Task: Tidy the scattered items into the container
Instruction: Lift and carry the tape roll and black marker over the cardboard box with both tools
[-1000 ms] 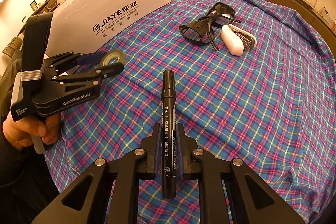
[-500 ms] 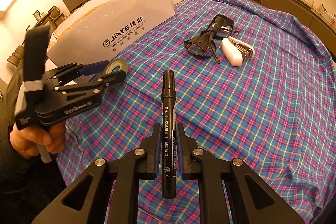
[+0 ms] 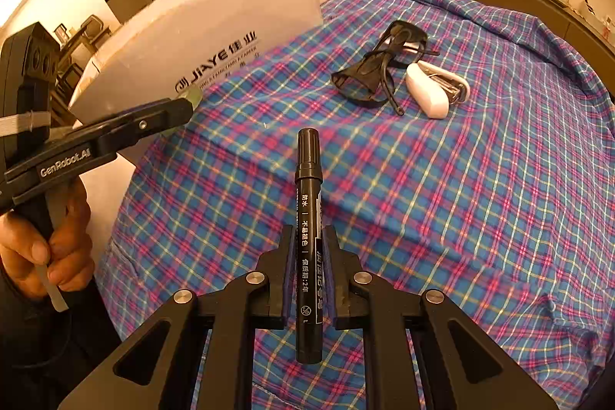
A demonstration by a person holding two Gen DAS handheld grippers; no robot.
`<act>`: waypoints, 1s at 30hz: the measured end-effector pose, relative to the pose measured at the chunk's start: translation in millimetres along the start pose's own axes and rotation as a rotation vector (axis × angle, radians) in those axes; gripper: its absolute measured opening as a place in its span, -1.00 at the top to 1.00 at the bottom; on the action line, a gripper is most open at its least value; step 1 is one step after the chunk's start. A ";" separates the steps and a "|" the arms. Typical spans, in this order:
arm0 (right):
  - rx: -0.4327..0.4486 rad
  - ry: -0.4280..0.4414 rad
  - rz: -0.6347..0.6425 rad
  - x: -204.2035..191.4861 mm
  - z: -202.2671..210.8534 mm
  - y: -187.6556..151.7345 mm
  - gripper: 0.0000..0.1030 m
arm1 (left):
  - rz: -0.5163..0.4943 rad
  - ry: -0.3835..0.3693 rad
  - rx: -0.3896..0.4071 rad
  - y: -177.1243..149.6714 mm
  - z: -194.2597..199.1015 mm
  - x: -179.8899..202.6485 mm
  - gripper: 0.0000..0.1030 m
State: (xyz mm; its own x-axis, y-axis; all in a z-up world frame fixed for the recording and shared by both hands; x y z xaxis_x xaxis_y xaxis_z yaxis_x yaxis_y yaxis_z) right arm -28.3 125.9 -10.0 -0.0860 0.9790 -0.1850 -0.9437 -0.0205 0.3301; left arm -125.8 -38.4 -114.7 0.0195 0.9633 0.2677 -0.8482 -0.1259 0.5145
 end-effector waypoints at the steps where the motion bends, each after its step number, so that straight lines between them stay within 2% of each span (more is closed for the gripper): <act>1: -0.009 -0.005 0.002 0.3 -4.1 -0.8 0.72 | -0.015 0.018 -0.011 -1.8 -3.7 -0.2 0.03; 4: -0.043 -0.032 0.011 4.3 -18.4 -4.0 0.72 | -0.019 0.047 -0.019 -4.9 -7.1 -3.6 0.02; 8: -0.060 -0.046 0.013 10.2 -25.3 -3.4 0.71 | 0.017 0.029 0.014 1.3 2.5 -12.2 0.03; 15: -0.056 -0.042 0.010 14.0 -23.9 -0.6 0.72 | -0.030 -0.004 0.059 6.1 16.9 0.7 0.04; 22: 0.028 -0.007 -0.006 5.9 8.6 11.9 0.72 | -0.112 0.094 0.084 6.8 25.8 10.0 0.04; 30: 0.125 0.009 -0.029 -23.2 39.1 23.0 0.71 | -0.108 0.039 0.147 19.1 57.3 14.7 0.04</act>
State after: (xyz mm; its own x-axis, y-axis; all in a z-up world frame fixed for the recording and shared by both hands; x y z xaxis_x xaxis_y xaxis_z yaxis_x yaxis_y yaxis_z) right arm -35.5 110.6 38.1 -0.0626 0.9769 -0.2045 -0.8989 0.0339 0.4368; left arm -111.4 -40.3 -54.3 0.0833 0.9812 0.1741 -0.7560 -0.0516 0.6526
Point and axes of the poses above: each gripper's, at about its wrist camera, not at the fingertips, and z roughly against the way its jaws point, x to its right, y to its top, the point moved 10 cm from there along -z, roughly the way its jaws point, and after that the axes turned 8 degrees about -x, right-handed, at the moved point
